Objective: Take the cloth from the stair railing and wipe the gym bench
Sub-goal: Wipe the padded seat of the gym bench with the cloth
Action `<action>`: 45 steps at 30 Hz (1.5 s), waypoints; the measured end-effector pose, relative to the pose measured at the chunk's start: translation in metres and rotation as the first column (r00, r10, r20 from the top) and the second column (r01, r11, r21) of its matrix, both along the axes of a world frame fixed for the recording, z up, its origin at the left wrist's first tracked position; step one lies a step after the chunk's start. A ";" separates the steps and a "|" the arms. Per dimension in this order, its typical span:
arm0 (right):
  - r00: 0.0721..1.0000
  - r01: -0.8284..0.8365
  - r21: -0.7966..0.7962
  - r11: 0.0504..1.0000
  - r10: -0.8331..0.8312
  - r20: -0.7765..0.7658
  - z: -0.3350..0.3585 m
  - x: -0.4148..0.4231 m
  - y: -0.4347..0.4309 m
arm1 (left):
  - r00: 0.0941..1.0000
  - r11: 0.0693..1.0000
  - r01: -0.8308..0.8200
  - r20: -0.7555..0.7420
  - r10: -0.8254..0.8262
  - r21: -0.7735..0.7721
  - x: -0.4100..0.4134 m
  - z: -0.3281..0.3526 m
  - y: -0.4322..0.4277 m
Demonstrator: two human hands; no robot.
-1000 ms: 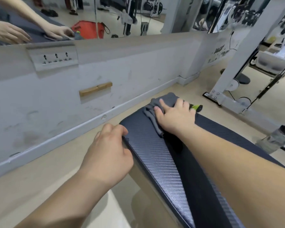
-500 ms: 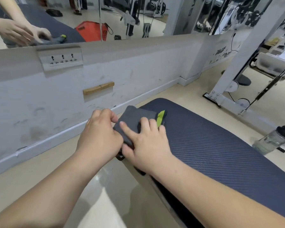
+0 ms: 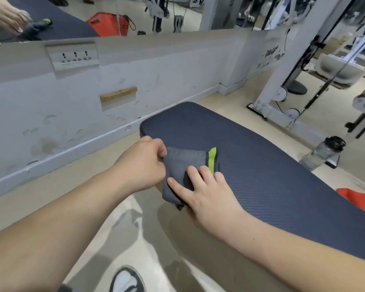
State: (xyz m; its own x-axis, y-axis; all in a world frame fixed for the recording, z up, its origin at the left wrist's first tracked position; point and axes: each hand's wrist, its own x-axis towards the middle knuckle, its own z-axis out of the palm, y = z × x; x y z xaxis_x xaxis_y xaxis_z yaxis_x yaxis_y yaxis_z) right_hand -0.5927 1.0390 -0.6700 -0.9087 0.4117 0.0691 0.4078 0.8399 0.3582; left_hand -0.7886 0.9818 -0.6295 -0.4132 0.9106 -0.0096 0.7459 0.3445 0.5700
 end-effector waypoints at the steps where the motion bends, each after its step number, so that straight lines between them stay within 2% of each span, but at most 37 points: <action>1: 1.000 -0.003 0.003 1.000 0.003 0.015 0.002 0.013 -0.003 | 1.000 0.999 0.030 0.006 -0.029 -0.033 0.010 0.000 -0.005; 6: 0.998 0.019 -0.039 0.999 -0.017 0.060 0.003 0.074 -0.022 | 0.985 0.967 0.131 0.136 -0.102 -0.221 0.079 -0.008 -0.033; 9: 0.999 0.032 -0.199 0.979 -0.029 0.022 0.013 0.097 -0.021 | 0.913 0.958 0.093 0.407 0.027 -0.273 0.117 -0.026 -0.047; 10: 0.998 0.026 -0.327 0.945 -0.043 -0.047 0.021 0.100 -0.017 | 0.856 0.961 0.046 0.507 0.103 -0.274 0.127 -0.029 -0.051; 11: 0.986 0.024 -0.493 0.870 -0.101 -0.131 0.029 0.102 -0.013 | 0.783 0.964 -0.022 0.595 0.181 -0.264 0.137 -0.032 -0.055; 12: 0.953 0.006 -0.645 0.764 -0.201 -0.229 0.036 0.103 -0.007 | 0.690 0.962 -0.107 0.678 0.253 -0.250 0.148 -0.033 -0.058; 14: 0.835 -0.029 -0.816 0.577 -0.435 -0.338 0.049 0.106 0.007 | 0.453 0.927 -0.280 0.817 0.357 -0.250 0.173 -0.033 -0.058; 15: 0.788 -0.015 -0.838 0.545 -0.509 -0.345 0.054 0.108 0.012 | 0.331 0.898 -0.350 0.862 0.384 -0.266 0.187 -0.033 -0.055; 17: 0.750 0.053 -0.807 0.588 -0.557 -0.356 0.058 0.113 0.022 | 0.157 0.836 -0.456 0.897 0.413 -0.305 0.214 -0.033 -0.041; 20: 0.716 0.128 -0.794 0.595 -0.609 -0.341 0.062 0.115 0.035 | 0.062 0.695 -0.608 0.850 0.523 -0.383 0.236 -0.029 -0.012; 23: 0.709 0.167 -0.802 0.573 -0.636 -0.307 0.062 0.114 0.043 | 0.071 0.551 -0.724 0.750 0.658 -0.415 0.238 -0.023 0.006; 25: 0.712 0.181 -0.805 0.564 -0.640 -0.289 0.061 0.113 0.044 | 0.066 0.501 -0.744 0.699 0.712 -0.441 0.234 -0.022 0.012; 28: 0.692 0.171 -0.815 0.554 -0.656 -0.301 0.064 0.104 0.045 | -0.004 0.453 -0.756 0.696 0.718 -0.472 0.229 -0.022 0.016; 30: 0.688 0.164 -0.814 0.557 -0.656 -0.310 0.065 0.096 0.044 | 0.010 0.462 -0.756 0.698 0.716 -0.463 0.226 -0.024 0.017; 33: 0.692 0.156 -0.817 0.555 -0.652 -0.311 0.063 0.085 0.040 | 0.122 0.499 -0.771 0.678 0.725 -0.395 0.218 -0.030 0.017; 38: 0.676 0.156 -0.801 0.577 -0.654 -0.340 0.060 0.069 0.037 | 0.224 0.527 -0.804 0.679 0.699 -0.277 0.183 -0.037 0.019; 42: 0.708 0.145 -0.764 0.628 -0.606 -0.363 0.057 0.051 0.041 | 0.338 0.572 -0.769 0.579 0.742 -0.283 0.133 -0.034 0.032; 45: 0.745 0.150 -0.737 0.659 -0.565 -0.354 0.057 0.032 0.054 | 0.345 0.564 -0.772 0.551 0.760 -0.293 0.094 -0.031 0.050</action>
State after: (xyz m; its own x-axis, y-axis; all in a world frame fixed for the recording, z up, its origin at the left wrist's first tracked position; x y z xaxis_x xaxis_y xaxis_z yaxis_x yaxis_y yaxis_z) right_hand -0.5612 1.0930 -0.6133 -0.5701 0.8195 0.0580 0.6629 0.5006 -0.5567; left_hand -0.6943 1.0314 -0.6603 -0.8408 0.2023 -0.5021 -0.3125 0.5760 0.7554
